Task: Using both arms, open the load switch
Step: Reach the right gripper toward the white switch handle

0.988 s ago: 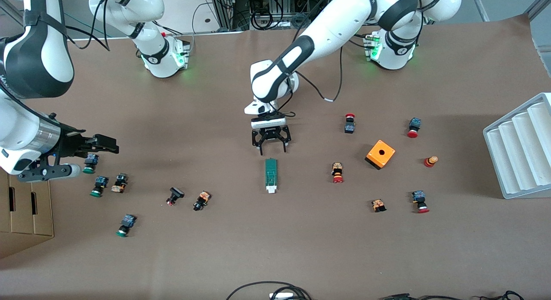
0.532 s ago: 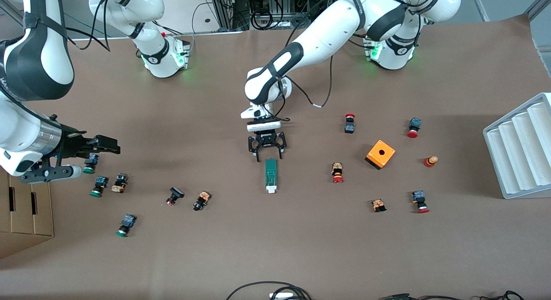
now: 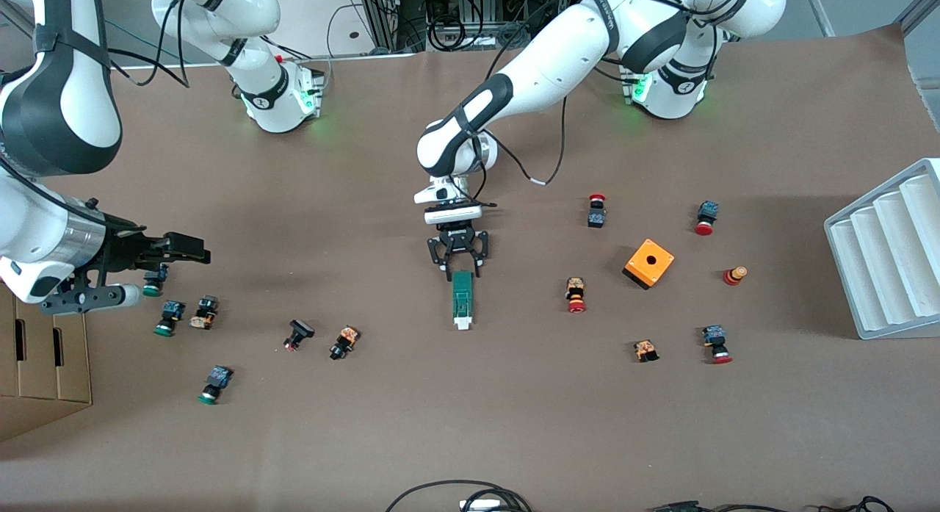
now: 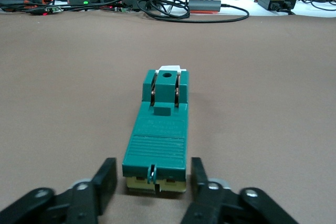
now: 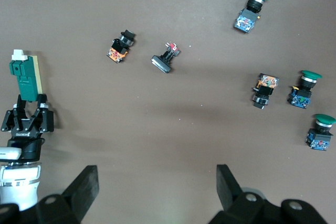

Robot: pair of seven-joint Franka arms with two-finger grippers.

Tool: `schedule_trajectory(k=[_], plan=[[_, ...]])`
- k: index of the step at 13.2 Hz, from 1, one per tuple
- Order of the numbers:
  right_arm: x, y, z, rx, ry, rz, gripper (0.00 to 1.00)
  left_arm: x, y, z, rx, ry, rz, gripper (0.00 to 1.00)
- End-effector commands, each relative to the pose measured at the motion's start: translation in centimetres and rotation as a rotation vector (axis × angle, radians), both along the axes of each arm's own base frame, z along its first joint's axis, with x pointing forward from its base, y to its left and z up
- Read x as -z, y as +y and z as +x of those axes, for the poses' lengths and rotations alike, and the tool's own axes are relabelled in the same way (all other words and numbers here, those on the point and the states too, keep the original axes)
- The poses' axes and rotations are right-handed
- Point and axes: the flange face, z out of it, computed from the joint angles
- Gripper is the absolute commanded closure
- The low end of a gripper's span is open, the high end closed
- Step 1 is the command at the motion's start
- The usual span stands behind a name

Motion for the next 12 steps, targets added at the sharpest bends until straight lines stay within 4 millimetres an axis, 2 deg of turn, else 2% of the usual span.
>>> schedule_trajectory(k=[1,6,8,12], plan=[[0.1,-0.3,0.2,-0.032,-0.007,0.033,0.00,0.3,-0.1,-0.2,-0.009,-0.026,-0.010,0.39],[0.5,0.2,0.1,-0.050,0.007,0.047,0.00,1.4,0.0,-0.6,0.006,-0.022,0.003,0.38],[0.1,0.7,0.1,-0.037,0.005,0.100,0.00,2.0,-0.3,-1.5,0.018,-0.016,0.009,0.37],[0.1,2.4,0.5,-0.035,-0.019,0.163,0.00,2.1,-0.5,-1.9,0.014,-0.022,-0.008,0.36]])
